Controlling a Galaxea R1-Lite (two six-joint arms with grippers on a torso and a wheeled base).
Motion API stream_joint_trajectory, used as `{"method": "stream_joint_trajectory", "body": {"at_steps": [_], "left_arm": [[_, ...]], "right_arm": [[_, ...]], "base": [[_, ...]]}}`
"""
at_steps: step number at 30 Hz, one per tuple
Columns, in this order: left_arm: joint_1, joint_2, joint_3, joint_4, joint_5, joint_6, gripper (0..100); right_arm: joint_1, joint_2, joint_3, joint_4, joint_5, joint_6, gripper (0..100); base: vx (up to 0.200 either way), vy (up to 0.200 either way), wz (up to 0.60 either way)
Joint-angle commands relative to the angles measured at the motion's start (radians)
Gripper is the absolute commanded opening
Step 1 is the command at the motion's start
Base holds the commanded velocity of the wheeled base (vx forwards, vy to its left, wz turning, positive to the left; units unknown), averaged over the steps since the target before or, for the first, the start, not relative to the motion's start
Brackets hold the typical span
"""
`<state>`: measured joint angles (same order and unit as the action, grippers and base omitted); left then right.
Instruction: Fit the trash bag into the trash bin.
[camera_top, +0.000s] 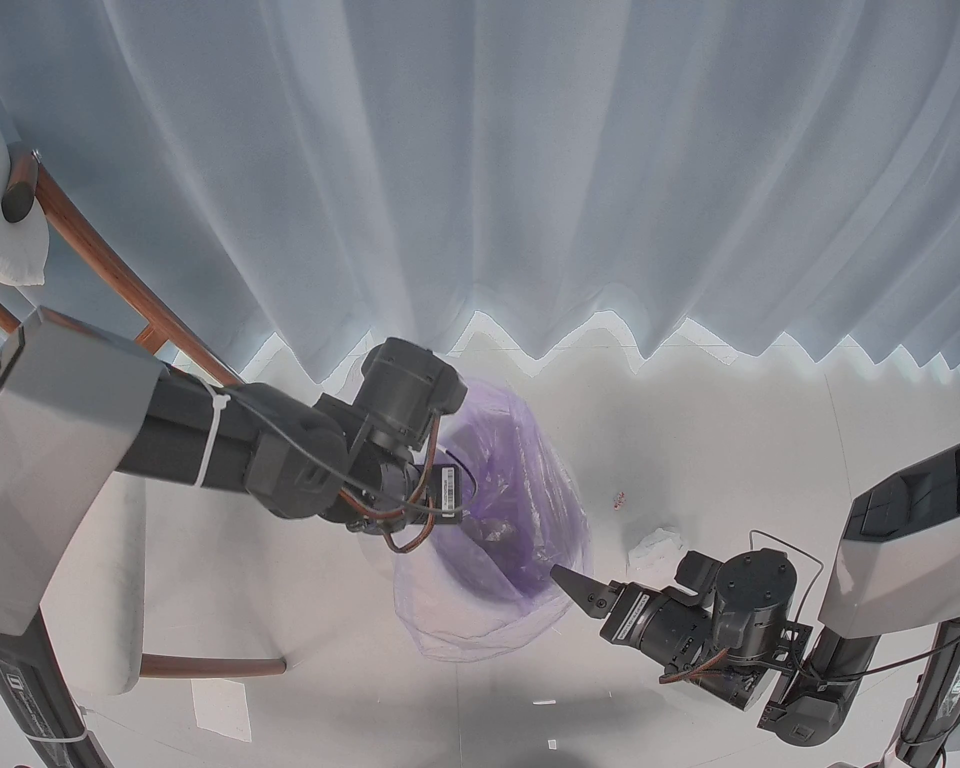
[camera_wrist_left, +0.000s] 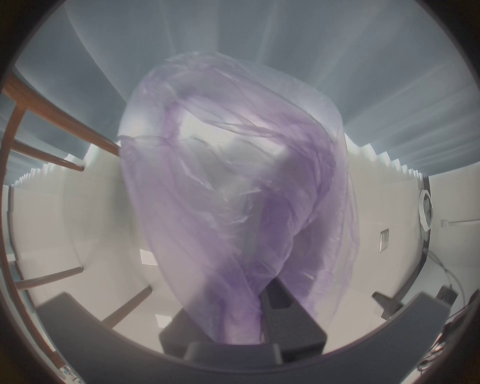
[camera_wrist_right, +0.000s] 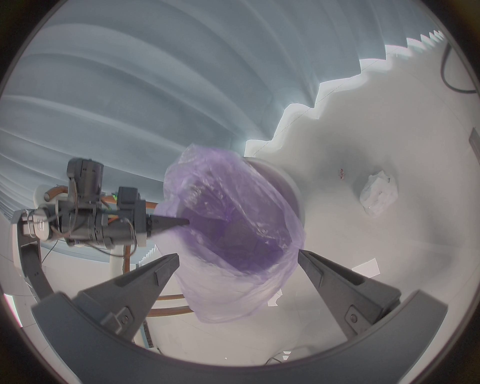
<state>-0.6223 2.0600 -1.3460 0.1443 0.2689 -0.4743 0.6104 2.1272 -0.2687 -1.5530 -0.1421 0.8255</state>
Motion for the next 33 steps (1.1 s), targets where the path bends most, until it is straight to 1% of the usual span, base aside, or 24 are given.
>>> {"method": "stream_joint_trajectory", "body": {"at_steps": [1, 6, 9, 10, 11, 13, 16, 23, 28, 33], "left_arm": [[0.006, 0.025, 0.177, -0.157, -0.008, -0.003, 0], [0.012, 0.068, 0.309, -0.382, -0.013, -0.001, 0], [0.013, 0.078, 0.341, -0.463, -0.014, -0.021, 0], [0.012, 0.078, 0.344, -0.466, -0.016, -0.027, 0], [0.003, 0.078, 0.35, -0.479, -0.034, -0.063, 0], [-0.007, 0.075, 0.352, -0.479, -0.059, -0.092, 0], [-0.004, 0.077, 0.355, -0.479, -0.062, -0.112, 0], [0.047, 0.045, 0.392, -0.479, -0.059, -0.093, 0], [0.084, 0.02, 0.389, -0.483, -0.056, -0.072, 0], [0.089, 0.015, 0.39, -0.496, -0.054, -0.07, 0]], "right_arm": [[0.0, 0.007, -0.003, -0.018, -0.008, -0.006, 100], [0.002, 0.007, -0.001, -0.018, -0.01, -0.011, 100], [0.002, 0.007, 0.0, -0.018, -0.01, -0.013, 100], [0.002, 0.007, 0.0, -0.018, -0.01, -0.013, 100], [0.003, 0.007, -0.001, -0.018, -0.01, -0.013, 100], [0.005, 0.007, -0.001, -0.018, -0.01, -0.014, 100], [0.006, 0.007, 0.0, -0.018, -0.01, -0.014, 100], [0.012, 0.007, 0.0, -0.018, -0.025, -0.014, 100], [0.025, 0.007, 0.0, -0.018, -0.028, -0.014, 100], [0.034, 0.008, 0.002, -0.018, -0.037, -0.014, 100]], "base": [[0.0, 0.0, 0.0], [0.0, 0.0, 0.0], [0.0, 0.0, 0.0], [0.0, 0.0, 0.0], [0.0, 0.0, 0.0], [0.0, 0.0, 0.0], [0.0, 0.0, 0.0], [0.0, 0.0, 0.0], [0.0, 0.0, 0.0], [0.0, 0.0, 0.0]]}}
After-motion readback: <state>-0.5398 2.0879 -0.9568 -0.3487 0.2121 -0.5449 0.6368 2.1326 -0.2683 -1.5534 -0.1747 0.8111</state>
